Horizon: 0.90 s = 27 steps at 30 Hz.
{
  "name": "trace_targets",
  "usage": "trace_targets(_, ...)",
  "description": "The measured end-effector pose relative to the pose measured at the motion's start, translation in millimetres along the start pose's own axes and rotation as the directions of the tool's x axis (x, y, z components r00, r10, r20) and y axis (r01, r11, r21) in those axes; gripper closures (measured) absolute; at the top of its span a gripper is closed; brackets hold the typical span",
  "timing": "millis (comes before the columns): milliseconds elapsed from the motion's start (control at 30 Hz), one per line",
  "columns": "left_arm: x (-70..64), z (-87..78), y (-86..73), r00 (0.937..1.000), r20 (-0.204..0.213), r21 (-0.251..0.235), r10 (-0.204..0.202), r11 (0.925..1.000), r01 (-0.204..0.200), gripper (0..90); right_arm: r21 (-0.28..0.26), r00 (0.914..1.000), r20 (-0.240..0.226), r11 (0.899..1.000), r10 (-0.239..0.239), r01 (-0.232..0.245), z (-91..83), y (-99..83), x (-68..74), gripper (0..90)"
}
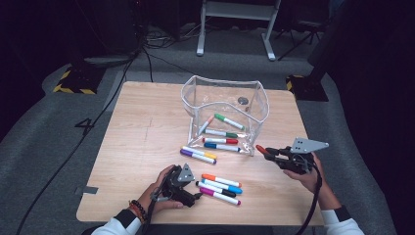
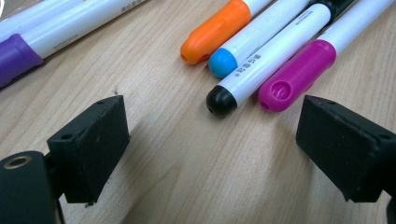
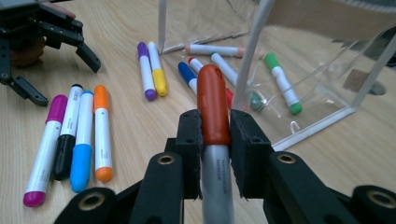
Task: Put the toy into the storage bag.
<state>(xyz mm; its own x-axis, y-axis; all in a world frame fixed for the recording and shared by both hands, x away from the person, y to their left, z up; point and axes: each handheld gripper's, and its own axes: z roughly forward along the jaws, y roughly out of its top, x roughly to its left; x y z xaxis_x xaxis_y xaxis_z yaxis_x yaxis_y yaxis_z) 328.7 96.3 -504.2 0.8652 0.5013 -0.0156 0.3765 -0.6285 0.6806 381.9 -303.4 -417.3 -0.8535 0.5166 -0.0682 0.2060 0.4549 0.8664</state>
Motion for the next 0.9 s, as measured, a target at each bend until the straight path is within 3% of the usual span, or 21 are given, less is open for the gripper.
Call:
trace_targets(367, 0.0, 0.0, 0.0, 1.0000, 0.000, -0.001, 0.000, 1.0000, 0.000, 9.8, -0.055, 0.9977, 0.049, 0.997, -0.046, 0.048, -29.3, 34.8, -4.3, 74.8)
trace_targets(700, 0.0, 0.0, 0.0, 1.0000, 0.000, 0.000, 0.000, 1.0000, 0.000, 9.8, -0.096, 0.9941, 0.064, 0.991, -0.088, 0.094, -41.7, 83.1, -10.4, 74.8)
trace_targets(867, 0.0, 0.1, -0.1, 1.0000, 0.000, -0.001, 0.000, 1.0000, 0.000, 9.8, -0.082, 0.9900, 0.069, 0.988, -0.123, 0.129, -40.0, 104.1, -9.8, 74.8)
trace_targets(900, 0.0, 0.0, 0.0, 1.0000, 0.000, 0.000, 0.000, 1.0000, 0.000, 9.8, -0.087, 0.9891, 0.061, 0.986, -0.134, 0.139, -37.6, 115.0, -10.6, 74.8)
